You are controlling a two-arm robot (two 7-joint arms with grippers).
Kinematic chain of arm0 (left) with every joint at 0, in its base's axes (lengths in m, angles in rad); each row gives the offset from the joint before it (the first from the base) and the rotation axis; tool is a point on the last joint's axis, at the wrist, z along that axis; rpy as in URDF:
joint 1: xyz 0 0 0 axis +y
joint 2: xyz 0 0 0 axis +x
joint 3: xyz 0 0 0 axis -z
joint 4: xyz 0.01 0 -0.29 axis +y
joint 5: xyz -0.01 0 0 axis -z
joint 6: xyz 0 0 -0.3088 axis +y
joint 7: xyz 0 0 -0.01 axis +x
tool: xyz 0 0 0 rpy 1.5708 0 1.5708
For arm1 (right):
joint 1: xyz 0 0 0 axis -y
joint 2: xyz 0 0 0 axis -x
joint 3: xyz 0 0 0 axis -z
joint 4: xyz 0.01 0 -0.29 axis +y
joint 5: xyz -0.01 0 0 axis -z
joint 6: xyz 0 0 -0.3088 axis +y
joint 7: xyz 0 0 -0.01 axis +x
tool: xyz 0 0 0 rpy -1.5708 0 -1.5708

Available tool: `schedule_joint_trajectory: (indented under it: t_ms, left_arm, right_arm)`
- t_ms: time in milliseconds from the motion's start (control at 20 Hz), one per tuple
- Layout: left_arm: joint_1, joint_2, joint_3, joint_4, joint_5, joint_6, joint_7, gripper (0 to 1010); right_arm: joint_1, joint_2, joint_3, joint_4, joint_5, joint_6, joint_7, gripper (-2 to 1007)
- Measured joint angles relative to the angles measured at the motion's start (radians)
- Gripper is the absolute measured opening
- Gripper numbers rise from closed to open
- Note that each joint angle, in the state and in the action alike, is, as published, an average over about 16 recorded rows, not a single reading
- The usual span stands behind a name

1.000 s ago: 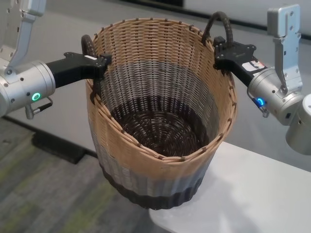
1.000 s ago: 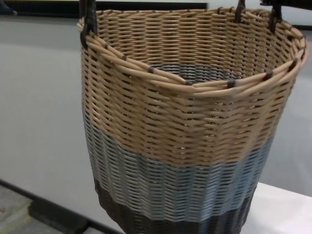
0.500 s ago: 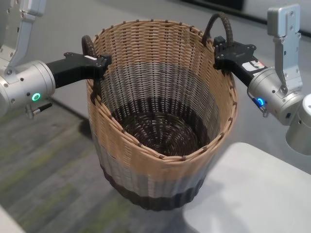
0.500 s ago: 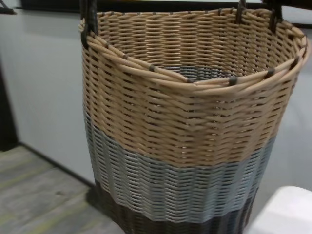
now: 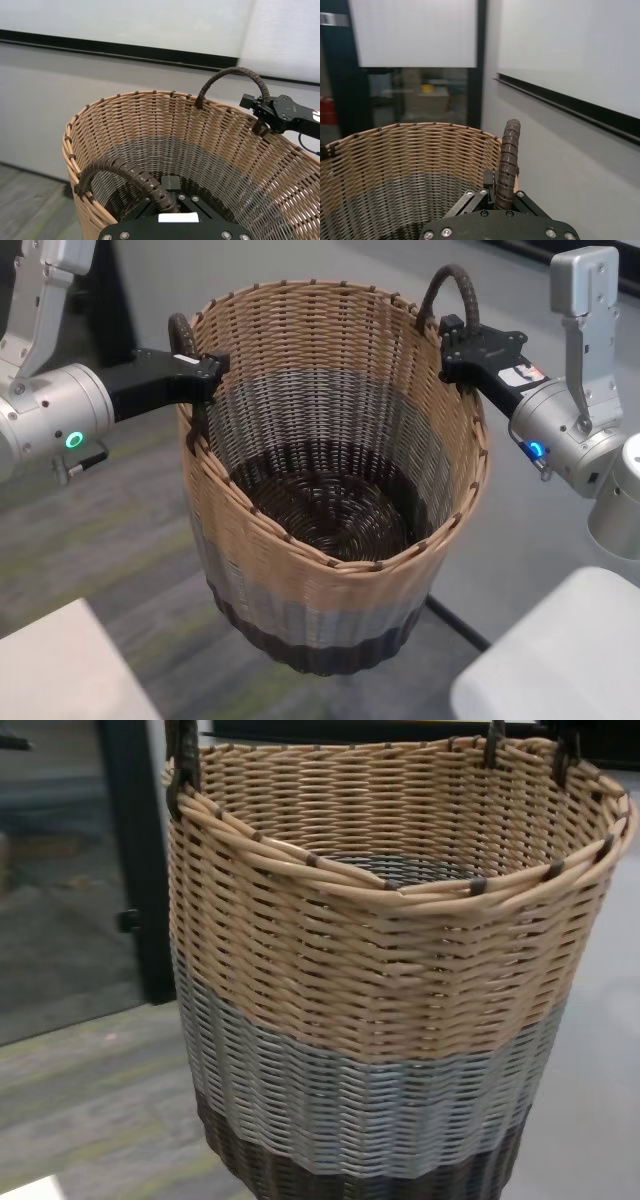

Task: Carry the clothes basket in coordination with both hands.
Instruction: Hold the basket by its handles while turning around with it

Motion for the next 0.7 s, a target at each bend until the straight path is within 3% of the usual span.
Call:
schedule_joint_trajectory:
  t_ms: [700]
  left_arm:
    - [0.0, 0.0, 0.0, 0.0, 0.0, 0.0, 0.0, 0]
  right_arm:
    - [0.0, 0.0, 0.0, 0.0, 0.0, 0.0, 0.0, 25]
